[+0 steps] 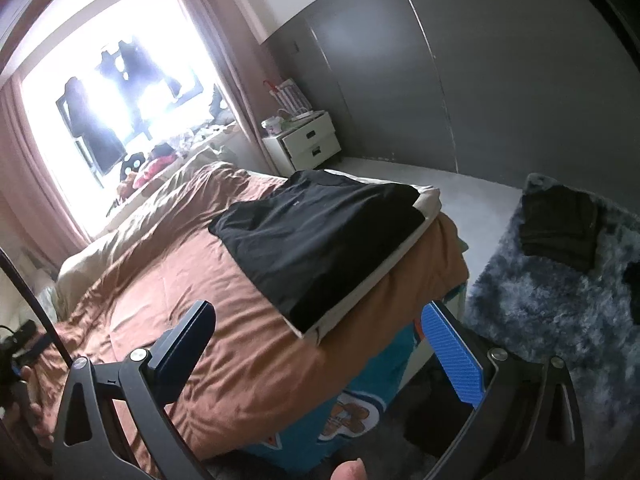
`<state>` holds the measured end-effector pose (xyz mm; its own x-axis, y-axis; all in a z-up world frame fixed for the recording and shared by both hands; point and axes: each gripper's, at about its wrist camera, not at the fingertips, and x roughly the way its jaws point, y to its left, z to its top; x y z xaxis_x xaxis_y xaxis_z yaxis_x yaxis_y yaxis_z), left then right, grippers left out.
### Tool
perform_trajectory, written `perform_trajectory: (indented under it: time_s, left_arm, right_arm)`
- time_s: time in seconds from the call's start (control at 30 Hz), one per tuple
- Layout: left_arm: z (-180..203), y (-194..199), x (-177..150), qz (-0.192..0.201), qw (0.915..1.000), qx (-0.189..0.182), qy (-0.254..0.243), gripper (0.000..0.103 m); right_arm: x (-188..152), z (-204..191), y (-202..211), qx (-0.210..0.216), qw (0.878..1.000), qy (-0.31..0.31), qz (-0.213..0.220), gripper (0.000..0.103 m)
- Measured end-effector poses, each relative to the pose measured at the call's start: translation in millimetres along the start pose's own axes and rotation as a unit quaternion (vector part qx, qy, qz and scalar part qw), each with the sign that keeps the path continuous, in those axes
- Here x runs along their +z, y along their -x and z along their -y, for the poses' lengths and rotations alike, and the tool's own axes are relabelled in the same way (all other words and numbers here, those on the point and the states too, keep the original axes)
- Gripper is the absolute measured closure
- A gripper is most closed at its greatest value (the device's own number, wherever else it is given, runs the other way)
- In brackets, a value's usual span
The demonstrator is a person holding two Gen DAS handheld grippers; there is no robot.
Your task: Fold large clothes
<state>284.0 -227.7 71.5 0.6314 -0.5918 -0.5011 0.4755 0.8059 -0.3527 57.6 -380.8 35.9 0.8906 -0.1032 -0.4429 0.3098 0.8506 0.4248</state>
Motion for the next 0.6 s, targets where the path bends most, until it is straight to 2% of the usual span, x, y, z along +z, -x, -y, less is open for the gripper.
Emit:
perform_trajectory:
  time_s: [0.33,0.6]
  left_arm:
    - [-11.9,73.0,-22.2,0.047,0.9973,0.057,-0.006,0.000]
    - [-2.9,117.3,-46.3,0.075,0.9895,0.119,-0.034,0.000]
  right_arm:
    - [-20.1,-29.8,28.2,0.006,0.999,0.050,0.005,0.000]
    - [-39.1,-60.7,59.2,0.009,0.993,0.108,0.035,0.000]
